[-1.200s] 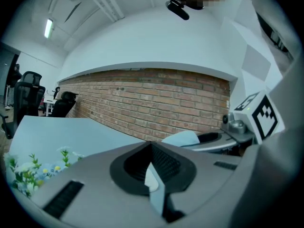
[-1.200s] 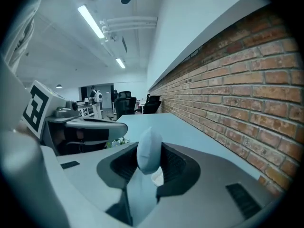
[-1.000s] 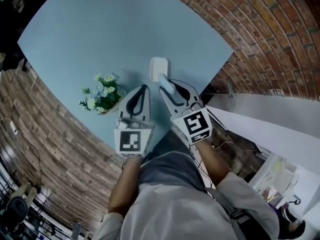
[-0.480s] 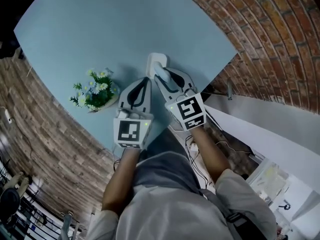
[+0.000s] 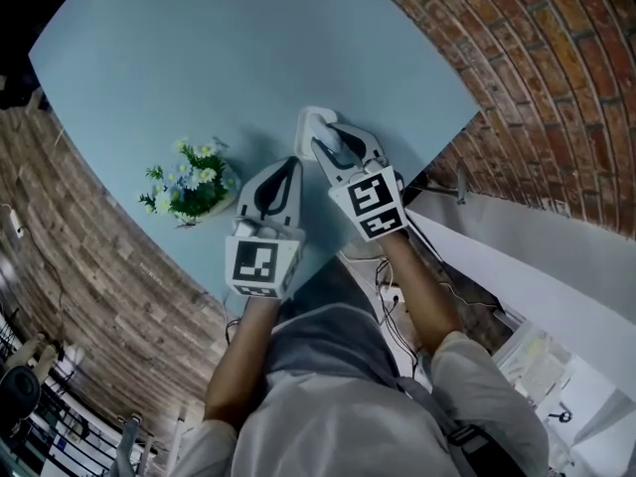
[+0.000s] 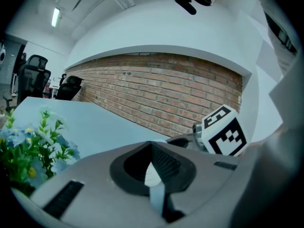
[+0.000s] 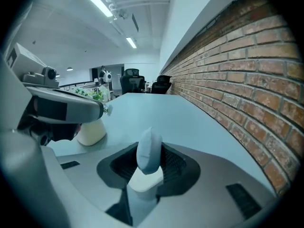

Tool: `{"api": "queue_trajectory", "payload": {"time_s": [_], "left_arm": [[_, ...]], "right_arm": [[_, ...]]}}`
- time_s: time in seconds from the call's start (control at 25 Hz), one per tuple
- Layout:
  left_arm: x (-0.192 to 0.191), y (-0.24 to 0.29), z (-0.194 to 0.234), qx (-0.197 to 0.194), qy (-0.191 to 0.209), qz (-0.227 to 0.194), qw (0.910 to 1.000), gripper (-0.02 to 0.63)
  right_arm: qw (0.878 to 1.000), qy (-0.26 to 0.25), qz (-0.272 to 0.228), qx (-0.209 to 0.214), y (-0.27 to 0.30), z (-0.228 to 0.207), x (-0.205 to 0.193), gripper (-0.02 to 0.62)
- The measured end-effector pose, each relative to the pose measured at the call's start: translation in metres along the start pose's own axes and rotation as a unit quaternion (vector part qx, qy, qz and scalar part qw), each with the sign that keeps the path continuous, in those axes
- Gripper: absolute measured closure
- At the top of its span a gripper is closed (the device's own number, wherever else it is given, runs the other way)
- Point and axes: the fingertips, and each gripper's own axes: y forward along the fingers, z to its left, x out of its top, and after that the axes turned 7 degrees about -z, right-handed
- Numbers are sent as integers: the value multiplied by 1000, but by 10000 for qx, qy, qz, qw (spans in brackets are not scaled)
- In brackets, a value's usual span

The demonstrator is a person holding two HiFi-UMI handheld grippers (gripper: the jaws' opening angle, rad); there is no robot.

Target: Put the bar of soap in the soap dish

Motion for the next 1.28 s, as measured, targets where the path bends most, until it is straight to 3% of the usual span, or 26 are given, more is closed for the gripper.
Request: {"api": "queue_trajectory", "payload": {"time_s": [0.2,0.52,1.0,1.12,1.28], "left_arm": [[-1,2,6,136,-46,-4,9999,603],[-7,0,6,78,-193,14,9998,603],[-9,-3,9,143,-212,46,9997,603],[-12,-6,8,154,-271,68,9995,603],[-13,-8,10,183,-305,46,9994,603]], "right_arm": [[9976,-598,352,-28,10,-4,-12,466],[9896,-1139,869,78,24,-7,-30,466],[9496,-2521,1839,304,35,-4,-41,466],[9432,-2586,2053,371,37,-3,-41,466],[9464,-2305,2213,481,38,-5,-40,466]]}}
